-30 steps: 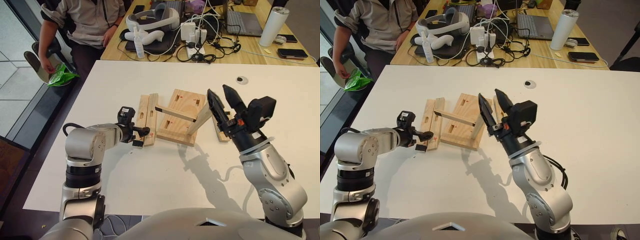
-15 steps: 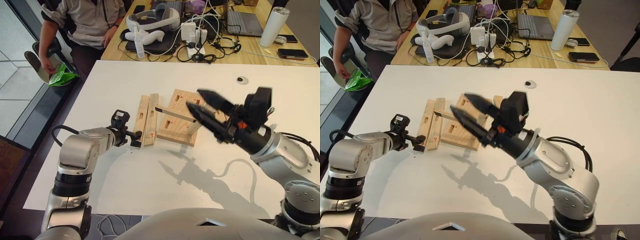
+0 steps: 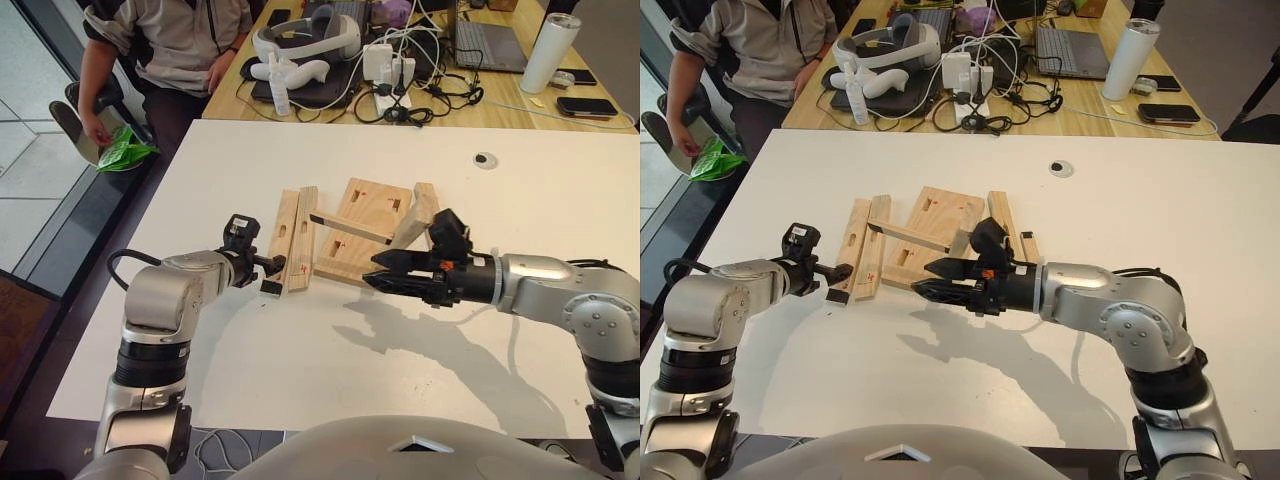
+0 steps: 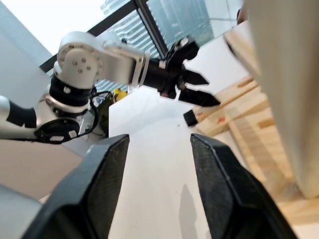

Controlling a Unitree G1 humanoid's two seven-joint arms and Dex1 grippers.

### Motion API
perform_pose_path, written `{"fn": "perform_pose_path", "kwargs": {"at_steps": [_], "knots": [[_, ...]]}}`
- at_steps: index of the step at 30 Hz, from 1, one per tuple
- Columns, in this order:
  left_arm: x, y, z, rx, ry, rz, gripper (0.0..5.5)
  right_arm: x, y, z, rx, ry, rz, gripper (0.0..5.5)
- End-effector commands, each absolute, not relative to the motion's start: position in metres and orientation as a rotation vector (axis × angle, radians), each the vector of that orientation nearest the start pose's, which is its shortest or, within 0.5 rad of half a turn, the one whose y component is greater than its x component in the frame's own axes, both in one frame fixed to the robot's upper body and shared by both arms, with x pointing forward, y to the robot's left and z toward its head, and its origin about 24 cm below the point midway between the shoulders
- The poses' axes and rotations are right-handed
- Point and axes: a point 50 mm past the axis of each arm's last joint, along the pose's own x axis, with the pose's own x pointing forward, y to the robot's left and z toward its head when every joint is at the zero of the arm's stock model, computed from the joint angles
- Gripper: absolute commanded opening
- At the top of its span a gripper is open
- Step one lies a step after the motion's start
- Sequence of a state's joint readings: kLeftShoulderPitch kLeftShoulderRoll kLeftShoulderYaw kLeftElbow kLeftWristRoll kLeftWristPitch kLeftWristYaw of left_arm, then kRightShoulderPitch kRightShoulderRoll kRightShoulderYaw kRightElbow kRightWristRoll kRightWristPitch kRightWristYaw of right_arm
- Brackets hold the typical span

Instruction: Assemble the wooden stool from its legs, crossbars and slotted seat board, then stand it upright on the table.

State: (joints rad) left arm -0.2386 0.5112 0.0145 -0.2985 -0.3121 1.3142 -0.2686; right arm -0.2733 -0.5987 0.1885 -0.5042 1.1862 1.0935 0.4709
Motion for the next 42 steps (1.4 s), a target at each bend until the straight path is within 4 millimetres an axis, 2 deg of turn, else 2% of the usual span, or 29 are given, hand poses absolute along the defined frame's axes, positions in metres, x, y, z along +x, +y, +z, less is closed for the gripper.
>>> {"fn": "perform_pose_path", "kwargs": {"at_steps": [1, 6, 13, 19, 24, 28, 30, 32, 35, 37, 40, 42], "knots": [[0.258, 0.207, 0.080, 0.141, 0.791, -0.233, 4.22, 0.203, -0.107, 0.119, 0.201, 0.761, 1.372, 2.32], [0.257, 0.201, 0.078, 0.121, 0.778, -0.227, 4.22, 0.219, -0.116, 0.106, -0.041, 0.842, 1.293, 2.32], [0.258, 0.202, 0.076, 0.118, 0.770, -0.208, 4.22, 0.233, -0.107, 0.084, -0.283, 0.830, 1.184, 2.32], [0.257, 0.204, 0.074, 0.121, 0.772, -0.203, 4.22, 0.279, -0.108, 0.074, -0.335, 0.706, 0.835, 2.32], [0.256, 0.207, 0.072, 0.126, 0.777, -0.198, 4.22, 0.297, -0.112, 0.074, -0.348, 0.636, 0.676, 2.32], [0.252, 0.211, 0.072, 0.143, 0.792, -0.203, 4.22, 0.286, -0.122, 0.088, -0.294, 0.651, 0.728, 2.32], [0.247, 0.218, 0.070, 0.155, 0.816, -0.196, 4.22, 0.267, -0.136, 0.102, -0.308, 0.681, 0.857, 2.32], [0.242, 0.227, 0.067, 0.184, 0.849, -0.193, 4.22, 0.245, -0.154, 0.125, -0.308, 0.694, 1.007, 2.32], [0.238, 0.234, 0.064, 0.237, 0.884, -0.210, 4.22, 0.215, -0.154, 0.154, -0.217, 0.663, 1.241, 2.32], [0.237, 0.235, 0.063, 0.281, 0.898, -0.241, 4.22, 0.202, -0.145, 0.154, -0.170, 0.654, 1.315, 2.32], [0.240, 0.234, 0.063, 0.316, 0.899, -0.269, 4.22, 0.190, -0.118, 0.133, -0.097, 0.680, 1.355, 2.32], [0.245, 0.233, 0.065, 0.325, 0.887, -0.279, 4.22, 0.193, -0.100, 0.118, -0.041, 0.715, 1.341, 2.32]]}}
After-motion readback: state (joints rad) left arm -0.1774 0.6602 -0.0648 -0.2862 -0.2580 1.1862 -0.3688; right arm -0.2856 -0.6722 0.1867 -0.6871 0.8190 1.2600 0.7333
